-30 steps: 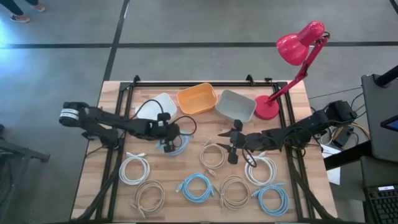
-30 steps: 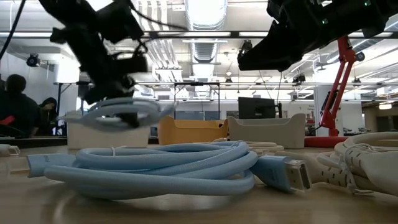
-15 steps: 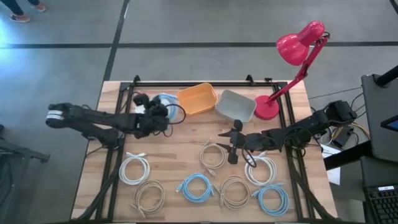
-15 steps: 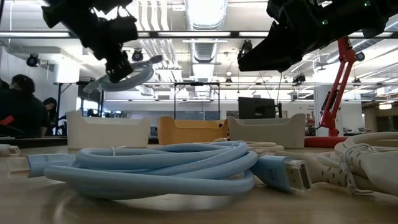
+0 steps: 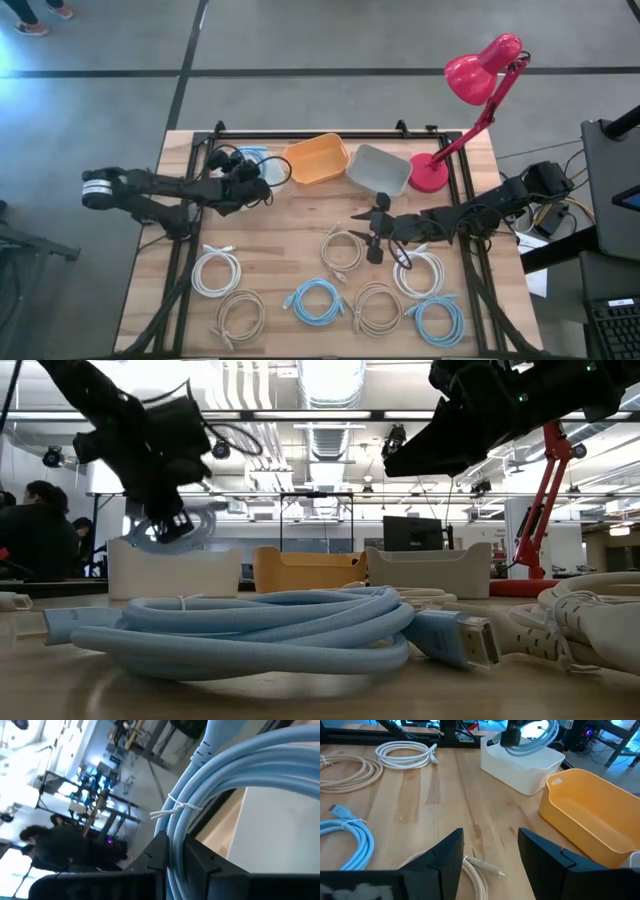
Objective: Pick & Place USB Port
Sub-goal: Put the top blue charger cable into the white bin
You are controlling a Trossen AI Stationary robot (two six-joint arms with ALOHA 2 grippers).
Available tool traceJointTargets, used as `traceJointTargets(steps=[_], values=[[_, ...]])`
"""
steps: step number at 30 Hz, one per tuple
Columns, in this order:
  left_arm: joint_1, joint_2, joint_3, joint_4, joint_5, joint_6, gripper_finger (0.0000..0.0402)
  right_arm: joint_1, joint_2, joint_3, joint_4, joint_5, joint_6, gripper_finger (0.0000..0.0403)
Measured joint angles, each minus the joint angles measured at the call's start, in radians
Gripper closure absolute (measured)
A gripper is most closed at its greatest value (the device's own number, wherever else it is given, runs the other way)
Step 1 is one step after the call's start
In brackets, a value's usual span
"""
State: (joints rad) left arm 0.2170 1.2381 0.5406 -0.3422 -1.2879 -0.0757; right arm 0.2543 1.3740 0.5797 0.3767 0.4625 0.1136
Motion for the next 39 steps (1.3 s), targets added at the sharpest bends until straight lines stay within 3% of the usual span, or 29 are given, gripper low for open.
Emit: traceJointTargets(steps=[19, 24, 35, 39], values=[[0.045, 0.178, -0.019, 0.073, 0.079, -0.011, 0.036, 0.0, 0.0, 0.0, 0.001, 0.0, -0.045, 0.0218], [0.067, 0.196, 0.003, 0.074, 0.147, -0.003, 0.0357, 0.0, 0.0, 0.0, 0.001, 0.0, -0.046, 0.0218], [0.08, 0.198, 0.031, 0.07, 0.165, 0.041, 0.0272, 0.0, 0.0, 0.0, 0.001, 0.0, -0.046, 0.0218], [0.077, 0.173, 0.07, 0.052, 0.32, 0.014, 0.0248, 0.0, 0.0, 0.0, 0.001, 0.0, -0.045, 0.0218]])
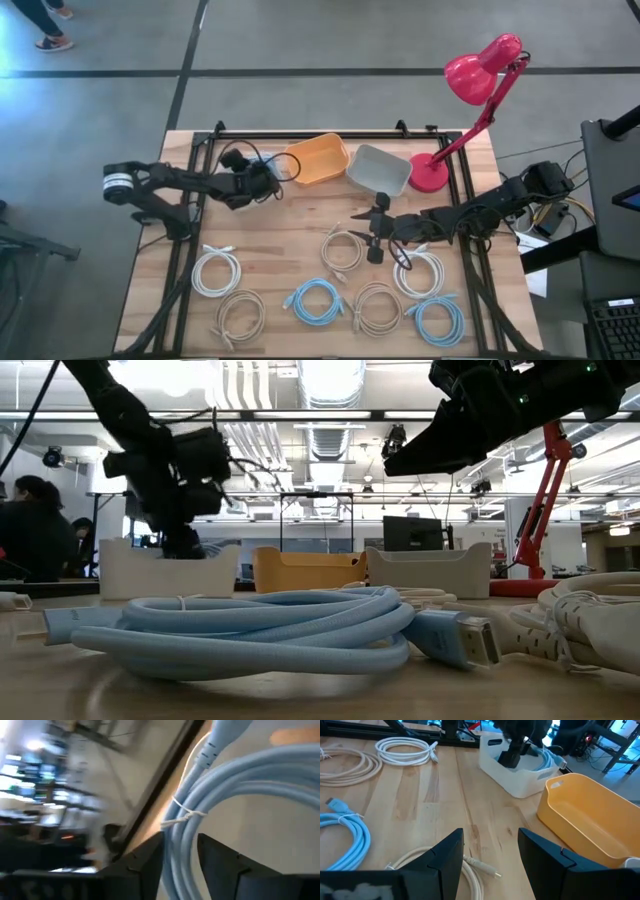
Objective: Pick & Place USB Port
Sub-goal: Put the top blue charger cable into the white bin, then put the left blue charger cable into the white bin
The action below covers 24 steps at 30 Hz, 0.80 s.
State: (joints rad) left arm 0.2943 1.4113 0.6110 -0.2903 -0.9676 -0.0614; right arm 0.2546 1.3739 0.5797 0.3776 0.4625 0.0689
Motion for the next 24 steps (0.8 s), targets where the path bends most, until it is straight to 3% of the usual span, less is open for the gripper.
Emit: traceJointTargets(steps=[2, 7, 17, 20, 24], values=[[-0.005, -0.017, 0.025, -0.032, 0.034, -0.01, 0.0241, 0.0, 0.0, 0.0, -0.001, 0.0, 0.007, 0.0218], [-0.019, -0.069, 0.116, -0.189, -0.014, -0.026, 0.0239, 0.0, 0.0, 0.0, -0.003, 0.0, 0.033, 0.0218], [-0.101, -0.149, 0.247, -0.392, 0.016, -0.037, 0.0239, 0.0, 0.0, 0.0, -0.008, 0.0, 0.097, 0.0218], [-0.139, -0.169, 0.258, -0.4, 0.154, -0.041, 0.0239, 0.0, 0.0, 0.0, -0.008, 0.0, 0.114, 0.0218], [-0.201, -0.185, 0.266, -0.315, 0.541, -0.041, 0.024, 0.0, 0.0, 0.0, -0.011, 0.0, 0.116, 0.0218]])
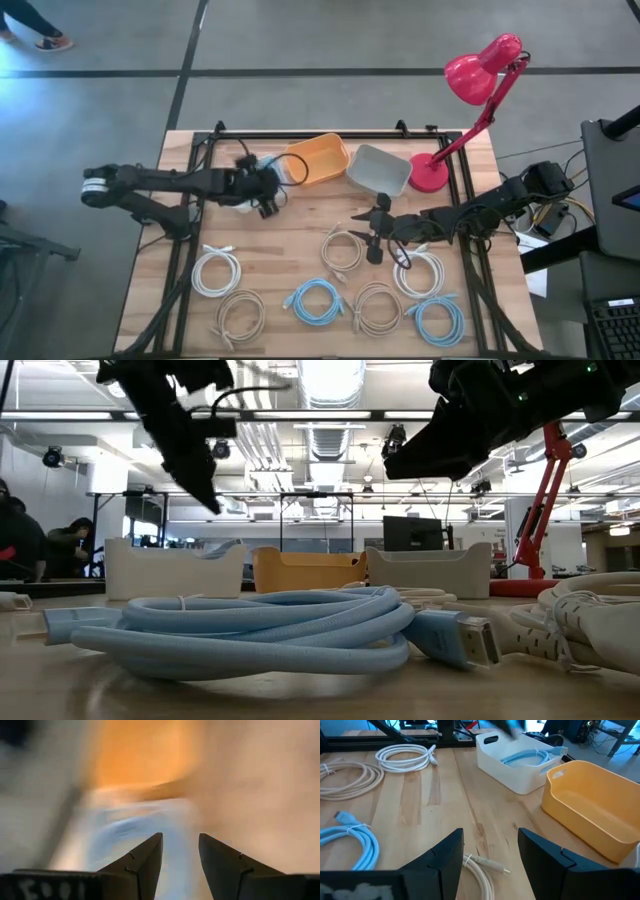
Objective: Pick & Place USB Port
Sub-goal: Put the left blue charger cable into the white bin
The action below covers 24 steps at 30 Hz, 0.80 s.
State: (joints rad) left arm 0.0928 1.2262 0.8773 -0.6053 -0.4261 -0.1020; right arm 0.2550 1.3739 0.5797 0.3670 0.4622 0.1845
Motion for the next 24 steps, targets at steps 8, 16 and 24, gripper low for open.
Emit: traceJointTargets(steps=[8, 16, 24], values=[[-0.207, 0.058, -0.074, 0.446, 0.5, 0.012, 0.0244, 0.0, 0.002, 0.0, -0.004, 0.0, 0.0, 0.0218], [-0.403, 0.211, -0.086, 0.641, 0.389, -0.008, 0.0245, 0.0, 0.002, 0.0, 0.007, -0.001, -0.002, 0.0218], [-0.446, 0.38, -0.079, 0.86, 0.38, -0.108, 0.0245, 0.0, 0.002, 0.002, 0.011, -0.001, -0.007, 0.0218]])
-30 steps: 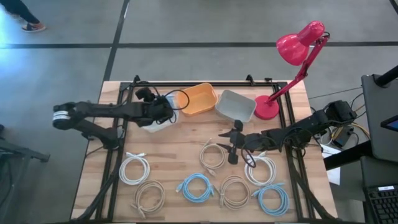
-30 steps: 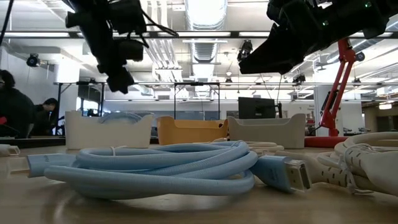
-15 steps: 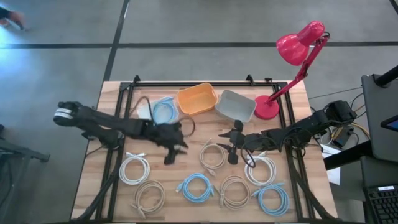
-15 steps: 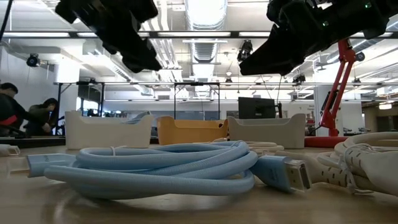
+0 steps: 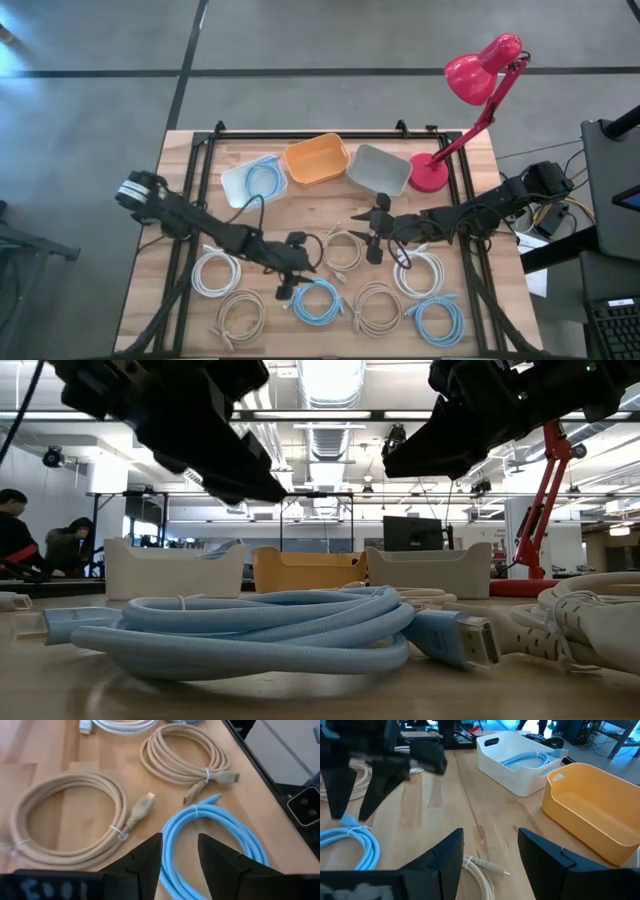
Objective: Pick & Place USB Port
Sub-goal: Put the left blue charger cable into the white bin
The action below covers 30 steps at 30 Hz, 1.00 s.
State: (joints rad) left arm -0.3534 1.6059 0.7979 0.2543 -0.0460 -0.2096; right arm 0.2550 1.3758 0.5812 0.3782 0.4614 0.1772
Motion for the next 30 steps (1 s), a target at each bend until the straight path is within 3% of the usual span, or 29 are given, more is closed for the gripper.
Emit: traceJointTargets(steps=[10, 18, 22, 28, 30], values=[[0.002, 0.214, 0.056, 0.048, 0.01, -0.024, 0.0204, 0.0, 0.0, 0.0, -0.002, 0.0, -0.015, 0.0218], [0.002, 0.279, 0.069, 0.04, 0.009, -0.022, 0.0192, 0.0, 0.0, 0.0, -0.002, 0.001, -0.027, 0.0218], [0.003, 0.282, 0.069, 0.026, 0.003, -0.024, 0.0229, 0.0, 0.0, 0.0, -0.001, 0.001, -0.027, 0.0218], [0.002, 0.264, 0.069, 0.006, 0.001, 0.029, 0.0349, 0.0, 0.0, 0.0, 0.0, 0.001, -0.027, 0.0218], [0.002, 0.245, 0.068, -0.012, 0.0, 0.034, 0.0369, 0.0, 0.0, 0.0, 0.0, 0.001, -0.027, 0.0218]])
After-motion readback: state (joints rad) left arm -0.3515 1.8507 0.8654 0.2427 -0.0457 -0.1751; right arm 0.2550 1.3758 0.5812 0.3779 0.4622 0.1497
